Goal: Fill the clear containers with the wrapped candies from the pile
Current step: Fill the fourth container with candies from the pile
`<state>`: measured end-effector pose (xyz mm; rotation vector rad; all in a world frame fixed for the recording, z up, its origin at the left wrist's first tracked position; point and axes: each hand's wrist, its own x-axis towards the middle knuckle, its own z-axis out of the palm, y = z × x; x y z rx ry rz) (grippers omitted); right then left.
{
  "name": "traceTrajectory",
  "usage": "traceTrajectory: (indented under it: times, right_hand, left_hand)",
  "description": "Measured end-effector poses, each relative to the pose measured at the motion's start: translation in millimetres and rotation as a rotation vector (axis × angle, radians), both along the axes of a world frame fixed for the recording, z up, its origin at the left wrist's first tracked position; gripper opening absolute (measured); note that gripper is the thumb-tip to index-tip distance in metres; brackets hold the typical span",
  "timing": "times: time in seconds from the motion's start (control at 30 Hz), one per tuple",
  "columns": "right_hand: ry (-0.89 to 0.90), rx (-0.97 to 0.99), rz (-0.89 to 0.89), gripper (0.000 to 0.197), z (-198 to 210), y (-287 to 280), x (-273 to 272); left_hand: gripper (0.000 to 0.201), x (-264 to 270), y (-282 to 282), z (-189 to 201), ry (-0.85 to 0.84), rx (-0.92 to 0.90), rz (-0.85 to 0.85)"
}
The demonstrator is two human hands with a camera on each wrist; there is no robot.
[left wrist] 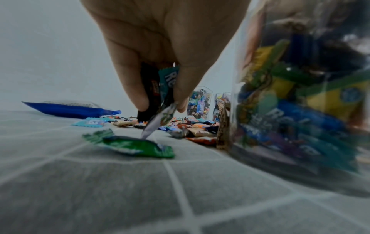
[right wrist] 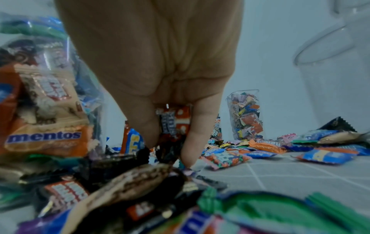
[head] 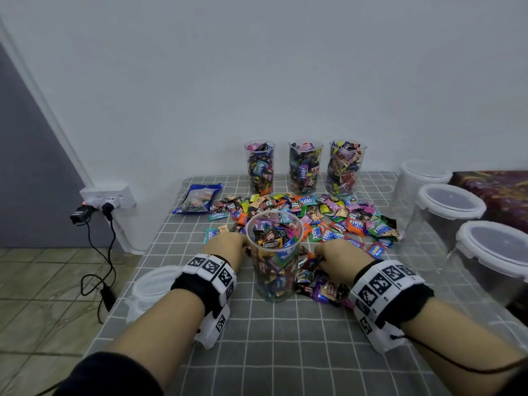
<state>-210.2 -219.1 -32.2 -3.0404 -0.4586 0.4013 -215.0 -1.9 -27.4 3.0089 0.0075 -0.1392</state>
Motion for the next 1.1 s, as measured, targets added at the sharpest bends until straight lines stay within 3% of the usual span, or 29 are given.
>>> traceTrajectory:
  times: [0.13,0.3,0.6,0.9,1.1]
  right_hand:
    - [-0.016,0.041,-0.032,0.010,3,-2,-2]
    - [-0.071,0.145,-0.085,0.021,6,-9,-3]
    - [-0.252,0.391,-0.107,0.019,33,-15,-5]
    - [-0.515,0.656,0.035,0.017,79,2,-15]
    - [-0.507,0.648,0.197,0.017,89,30,-32]
  left_hand:
    - [0.027,-4,0,2,-0.069,0.010,0.013]
    - [0.028,-8,4,3,-0.181,-0.048,0.021]
    - [0.023,-13,16,6,-0.336,-0.272,0.009]
    - [0.024,-16,20,39,-0.526,-0.458,0.031]
    - [0.023,-20,14,47,-0.566,-0.546,0.016]
